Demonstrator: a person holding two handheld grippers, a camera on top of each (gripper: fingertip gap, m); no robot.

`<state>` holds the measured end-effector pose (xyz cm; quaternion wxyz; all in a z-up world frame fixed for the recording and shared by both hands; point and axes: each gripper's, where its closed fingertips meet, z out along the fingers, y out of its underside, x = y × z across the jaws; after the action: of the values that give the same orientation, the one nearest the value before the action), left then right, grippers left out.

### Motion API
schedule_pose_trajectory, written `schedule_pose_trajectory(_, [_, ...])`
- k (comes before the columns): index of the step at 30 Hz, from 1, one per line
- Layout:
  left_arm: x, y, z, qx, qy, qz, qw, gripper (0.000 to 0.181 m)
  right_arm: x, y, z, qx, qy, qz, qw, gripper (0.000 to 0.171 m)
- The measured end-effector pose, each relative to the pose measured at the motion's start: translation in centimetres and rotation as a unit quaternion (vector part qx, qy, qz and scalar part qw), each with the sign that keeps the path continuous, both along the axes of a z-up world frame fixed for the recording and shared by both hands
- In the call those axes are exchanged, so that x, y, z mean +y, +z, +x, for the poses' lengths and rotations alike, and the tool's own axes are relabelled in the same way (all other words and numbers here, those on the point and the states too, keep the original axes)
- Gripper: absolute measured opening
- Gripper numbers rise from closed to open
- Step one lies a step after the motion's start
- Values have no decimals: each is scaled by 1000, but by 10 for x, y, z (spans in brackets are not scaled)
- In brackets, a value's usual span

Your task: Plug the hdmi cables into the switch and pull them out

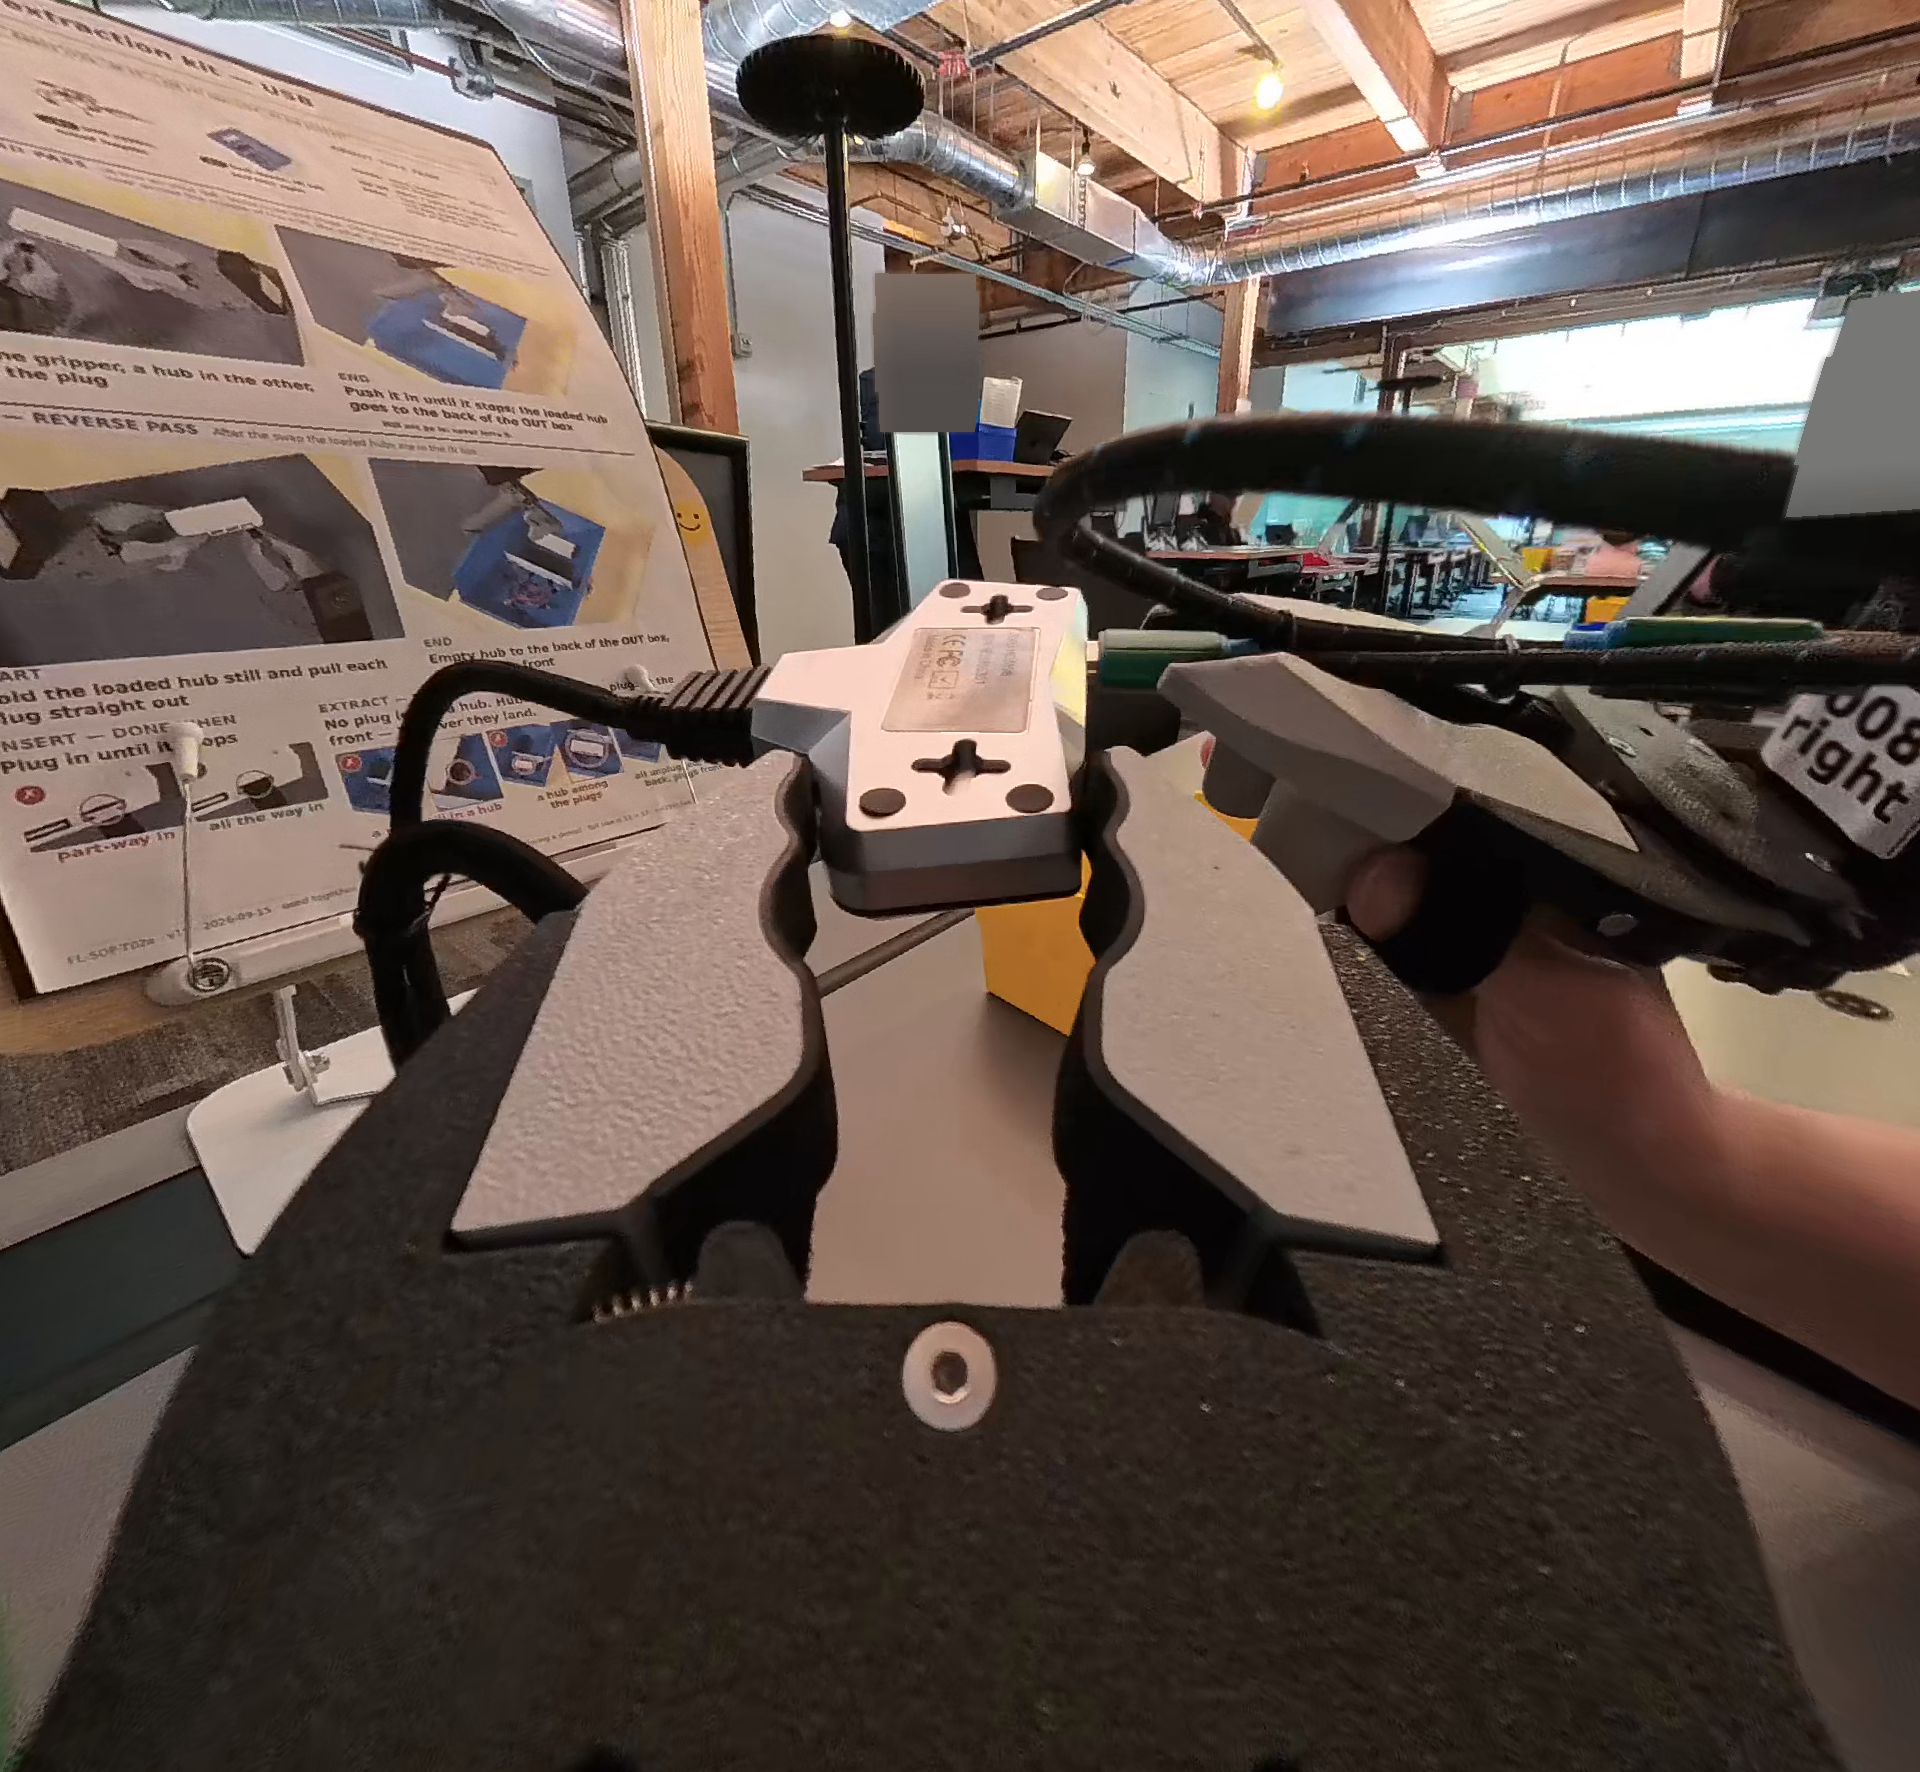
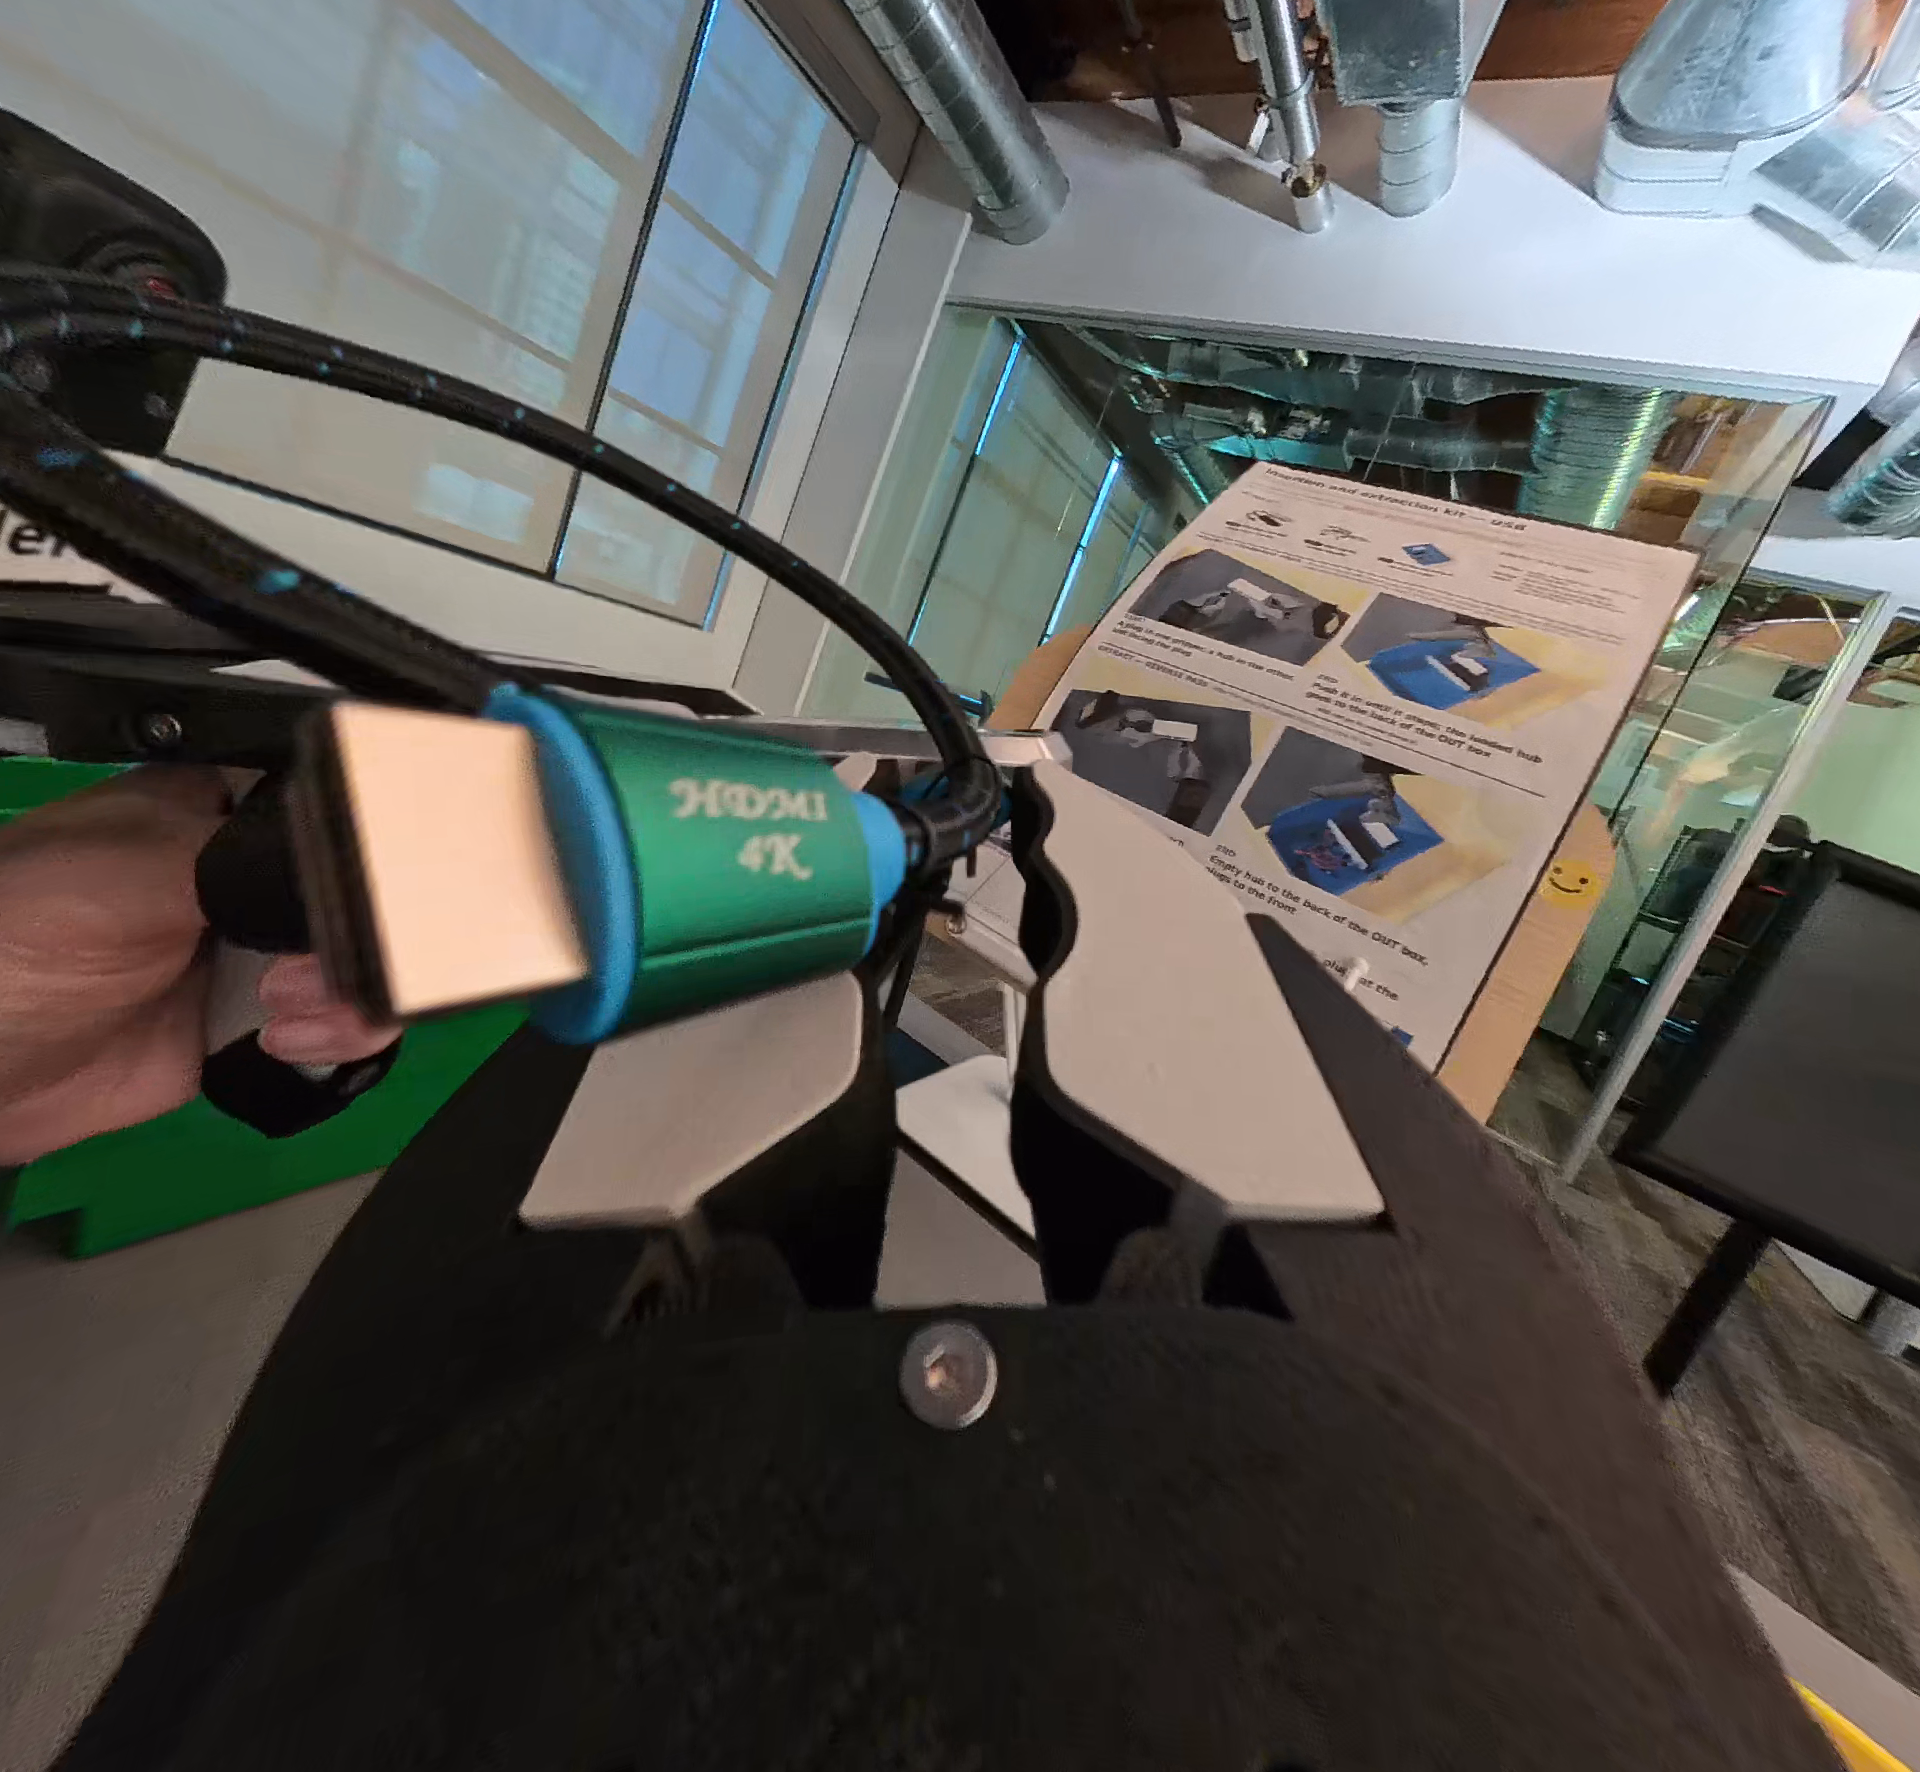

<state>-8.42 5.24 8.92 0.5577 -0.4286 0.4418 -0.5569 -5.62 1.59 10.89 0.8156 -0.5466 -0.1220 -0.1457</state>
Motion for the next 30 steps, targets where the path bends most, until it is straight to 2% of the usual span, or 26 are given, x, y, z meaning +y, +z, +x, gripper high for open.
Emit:
schedule_pose_trajectory(6, [5,6,-4,4,43,49,998,49,8,-8,3,16,9,-39,999,21])
schedule_pose_trajectory(11, [8,10,-5,-4,50,45,998,49,12,-7,2,16,17,-65,998,20])
schedule_pose_trajectory(16, [-12,28,-18,-63,52,101,991,49,-9,15,-11,-83,10,7,996,18])
schedule_pose_trajectory(21, [-40,47,-37,-132,38,187,973,49,-39,34,-34,-201,-24,118,972,16])
schedule_pose_trajectory(23, [-44,50,-40,-137,33,201,969,49,-44,37,-39,-210,-23,129,969,19])
schedule_pose_trajectory(30, [-55,54,-43,-133,11,172,976,49,-57,46,-45,-184,-4,155,971,20])
